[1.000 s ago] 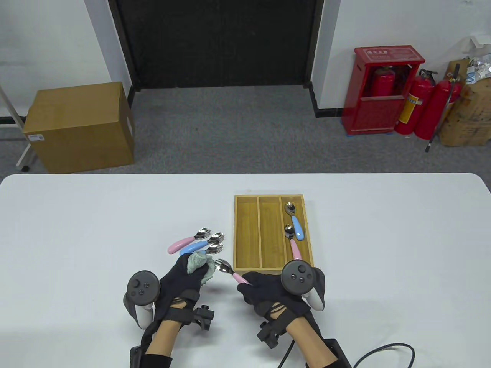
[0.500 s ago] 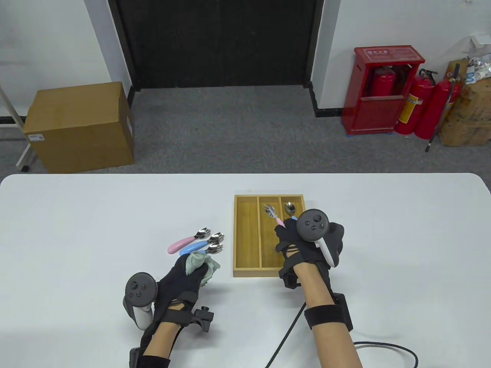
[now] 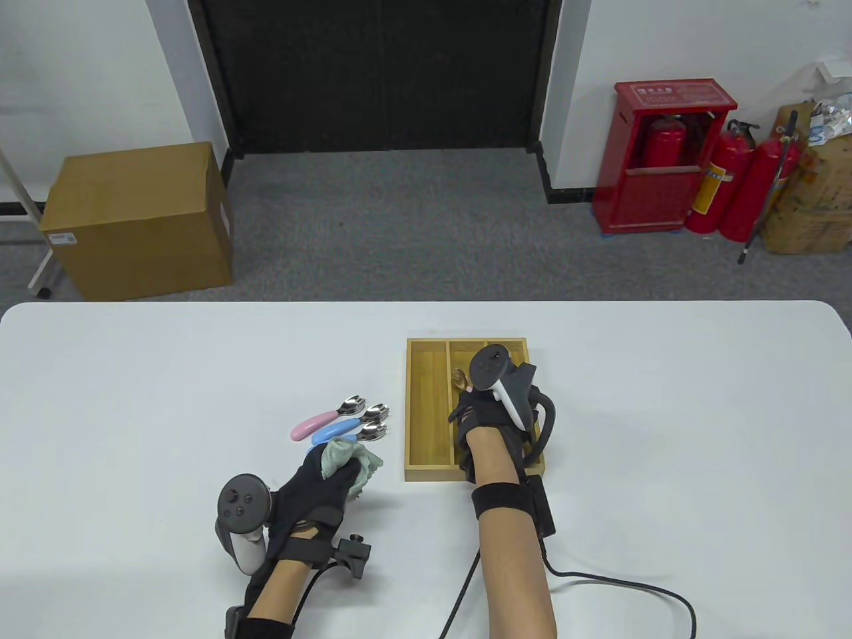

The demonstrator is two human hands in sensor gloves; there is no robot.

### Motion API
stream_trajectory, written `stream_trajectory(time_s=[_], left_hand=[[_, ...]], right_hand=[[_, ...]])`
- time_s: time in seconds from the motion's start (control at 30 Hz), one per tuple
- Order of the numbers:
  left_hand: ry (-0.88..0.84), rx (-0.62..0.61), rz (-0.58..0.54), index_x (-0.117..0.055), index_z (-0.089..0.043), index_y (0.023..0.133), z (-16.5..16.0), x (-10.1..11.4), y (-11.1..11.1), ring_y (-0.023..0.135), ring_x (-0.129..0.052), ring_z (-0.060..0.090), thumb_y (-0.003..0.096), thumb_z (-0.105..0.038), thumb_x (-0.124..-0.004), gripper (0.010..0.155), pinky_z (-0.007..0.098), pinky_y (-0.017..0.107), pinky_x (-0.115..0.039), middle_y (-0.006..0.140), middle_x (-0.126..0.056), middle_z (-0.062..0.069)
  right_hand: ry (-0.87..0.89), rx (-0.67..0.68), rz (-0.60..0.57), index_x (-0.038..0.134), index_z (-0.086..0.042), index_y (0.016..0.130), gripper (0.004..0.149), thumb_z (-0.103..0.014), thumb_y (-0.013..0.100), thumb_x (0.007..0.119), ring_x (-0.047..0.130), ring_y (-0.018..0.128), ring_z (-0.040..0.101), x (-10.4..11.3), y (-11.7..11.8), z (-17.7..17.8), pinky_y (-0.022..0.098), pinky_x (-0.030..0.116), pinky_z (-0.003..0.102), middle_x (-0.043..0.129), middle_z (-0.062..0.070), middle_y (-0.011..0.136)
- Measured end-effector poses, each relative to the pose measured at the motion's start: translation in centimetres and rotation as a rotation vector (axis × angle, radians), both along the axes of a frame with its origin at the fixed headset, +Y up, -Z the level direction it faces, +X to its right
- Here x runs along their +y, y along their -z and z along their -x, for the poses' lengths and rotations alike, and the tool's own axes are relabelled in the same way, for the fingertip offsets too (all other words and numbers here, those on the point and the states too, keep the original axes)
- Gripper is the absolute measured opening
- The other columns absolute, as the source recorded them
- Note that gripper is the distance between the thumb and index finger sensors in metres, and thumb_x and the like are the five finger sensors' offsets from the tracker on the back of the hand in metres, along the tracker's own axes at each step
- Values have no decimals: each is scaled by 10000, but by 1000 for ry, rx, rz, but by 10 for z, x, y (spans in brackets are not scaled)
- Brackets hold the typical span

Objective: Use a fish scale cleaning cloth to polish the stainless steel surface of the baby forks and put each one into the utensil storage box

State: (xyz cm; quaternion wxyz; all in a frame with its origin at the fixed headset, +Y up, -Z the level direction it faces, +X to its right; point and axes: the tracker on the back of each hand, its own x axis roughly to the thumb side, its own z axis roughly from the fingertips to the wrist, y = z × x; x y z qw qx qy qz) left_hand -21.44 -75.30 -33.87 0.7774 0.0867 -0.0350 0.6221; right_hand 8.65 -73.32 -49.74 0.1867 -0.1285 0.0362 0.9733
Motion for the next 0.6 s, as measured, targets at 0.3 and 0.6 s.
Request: stream_trajectory(time_s=[0.3, 0.6], left_hand=[[-20, 23, 16, -781, -210, 870, 7, -2, 1, 648, -1010, 249, 485, -409, -850, 438, 545, 595, -739, 663, -990, 6], [-2, 3, 22, -783, -208, 870, 3, -4, 2, 647, -1011, 253, 484, -410, -851, 441, 547, 593, -739, 662, -992, 9]], right_hand=[[-32, 12, 108, 883, -72, 755, 444, -359, 416, 852, 407, 944, 490, -16, 7, 5, 652, 308, 684, 377, 189, 1092], [-7, 19, 103, 843, -80, 794, 473, -331, 395, 871, 412, 939, 495, -11, 2, 0, 649, 310, 687, 371, 197, 1086]])
